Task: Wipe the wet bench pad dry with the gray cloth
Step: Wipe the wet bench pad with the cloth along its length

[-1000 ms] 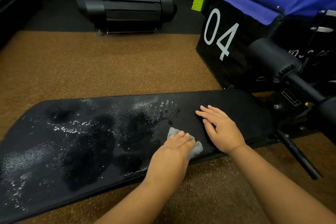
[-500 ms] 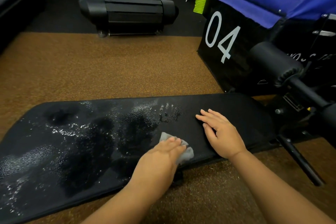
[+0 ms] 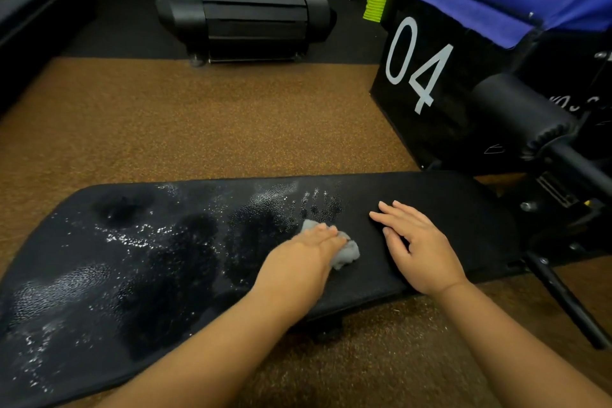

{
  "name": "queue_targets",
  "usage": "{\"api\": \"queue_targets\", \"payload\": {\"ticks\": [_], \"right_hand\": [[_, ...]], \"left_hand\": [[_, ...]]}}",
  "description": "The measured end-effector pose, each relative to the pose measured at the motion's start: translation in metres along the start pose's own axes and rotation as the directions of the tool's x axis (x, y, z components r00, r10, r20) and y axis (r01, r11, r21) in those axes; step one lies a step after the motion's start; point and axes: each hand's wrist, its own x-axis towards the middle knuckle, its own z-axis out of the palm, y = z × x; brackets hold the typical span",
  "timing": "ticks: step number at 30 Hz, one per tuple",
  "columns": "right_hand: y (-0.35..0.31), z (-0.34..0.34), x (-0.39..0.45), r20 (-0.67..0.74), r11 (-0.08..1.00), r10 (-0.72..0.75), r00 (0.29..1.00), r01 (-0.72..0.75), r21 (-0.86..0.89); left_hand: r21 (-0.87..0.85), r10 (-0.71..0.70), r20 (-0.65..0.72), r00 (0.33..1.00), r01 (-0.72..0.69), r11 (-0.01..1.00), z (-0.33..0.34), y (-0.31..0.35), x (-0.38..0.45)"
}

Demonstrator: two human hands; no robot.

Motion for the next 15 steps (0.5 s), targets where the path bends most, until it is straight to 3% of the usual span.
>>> {"api": "queue_targets", "payload": {"ticks": [5,8,12,15], "right_hand": [[-0.003,0.000,-0.001,-0.007,1.000,0.012,1.000,-0.012,-0.008],[-0.002,0.001,-0.001,-0.010,1.000,0.005,1.000,-0.005,-0.012],[-0.001,0.001,0.000,-0.014,1.000,-0.001,1.000,0.001,-0.002],[-0.002,0.001,-0.001,-0.021,1.000,-0.004,1.000,0.004,-0.011]], "left_hand": [[-0.010,-0.198,-0.039,0.979,0.198,0.980,0.000,-0.004,0.040],[-0.002,-0.179,-0.079,0.981,0.179,0.984,0.008,0.008,0.026],[-0.037,-0.095,0.009,0.995,0.095,0.995,0.013,0.012,0.009],[0.090,-0.187,0.138,0.973,0.176,0.980,0.018,-0.010,0.058]]}}
